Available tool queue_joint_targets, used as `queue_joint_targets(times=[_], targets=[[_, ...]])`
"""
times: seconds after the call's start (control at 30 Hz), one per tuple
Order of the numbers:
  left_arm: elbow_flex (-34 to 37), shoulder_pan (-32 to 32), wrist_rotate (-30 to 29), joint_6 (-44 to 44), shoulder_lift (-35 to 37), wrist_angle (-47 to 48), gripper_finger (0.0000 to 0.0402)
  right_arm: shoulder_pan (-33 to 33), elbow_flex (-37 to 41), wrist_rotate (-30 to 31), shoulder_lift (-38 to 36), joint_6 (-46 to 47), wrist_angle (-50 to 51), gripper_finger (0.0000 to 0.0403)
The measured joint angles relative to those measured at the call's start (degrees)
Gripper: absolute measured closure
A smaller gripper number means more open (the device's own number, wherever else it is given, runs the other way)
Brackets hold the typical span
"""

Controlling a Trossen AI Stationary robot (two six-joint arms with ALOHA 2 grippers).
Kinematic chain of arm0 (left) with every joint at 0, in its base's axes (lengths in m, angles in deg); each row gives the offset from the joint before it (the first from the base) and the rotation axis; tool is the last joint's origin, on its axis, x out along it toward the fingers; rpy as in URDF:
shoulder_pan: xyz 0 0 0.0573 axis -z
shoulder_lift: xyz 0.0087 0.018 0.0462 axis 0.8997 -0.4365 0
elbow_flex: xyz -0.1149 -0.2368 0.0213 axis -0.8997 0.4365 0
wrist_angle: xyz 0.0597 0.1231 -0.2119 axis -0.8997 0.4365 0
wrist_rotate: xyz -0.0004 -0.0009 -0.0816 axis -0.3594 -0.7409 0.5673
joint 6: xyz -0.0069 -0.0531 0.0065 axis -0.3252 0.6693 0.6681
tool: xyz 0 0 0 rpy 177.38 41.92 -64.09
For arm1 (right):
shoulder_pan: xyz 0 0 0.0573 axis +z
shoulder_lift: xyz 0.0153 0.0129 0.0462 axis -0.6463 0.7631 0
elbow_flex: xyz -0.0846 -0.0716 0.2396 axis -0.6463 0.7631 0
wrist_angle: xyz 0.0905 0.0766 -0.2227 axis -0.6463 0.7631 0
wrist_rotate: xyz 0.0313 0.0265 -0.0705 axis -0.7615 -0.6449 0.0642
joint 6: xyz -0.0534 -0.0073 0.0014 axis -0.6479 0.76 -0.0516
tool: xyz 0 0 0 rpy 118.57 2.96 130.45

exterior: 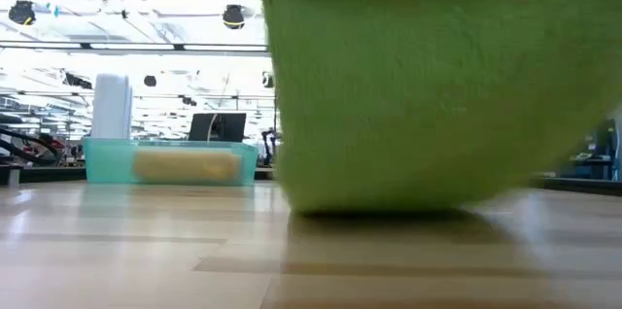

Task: Roll microfiber towels into tight, uniform cylinder then place into a basket
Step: Fold the green towel

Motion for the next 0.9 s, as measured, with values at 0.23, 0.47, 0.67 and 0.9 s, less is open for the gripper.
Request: queue_joint_targets(times=[0.23,0.47,0.67,0.9], targets=[[-5.08,2.15,-13.36,-2.24,0.0,9.9,0.0399,0.52,-9.7,8.85,3.2,0.05,17.55,0.0393],[-4.2,-3.8,-16.19,0.67,-0.5,18.9,0.0398,-5.55,-10.38,14.8,3.43,5.47,29.95,0.039],[-1.68,-10.31,-19.43,-1.35,-0.35,19.4,0.0398,-11.11,-9.63,15.43,3.37,9.55,38.35,0.0394],[1.68,-17.0,-17.57,-0.42,-0.39,18.51,0.0397,-16.62,-9.6,16.15,3.35,9.62,40.43,0.039]])
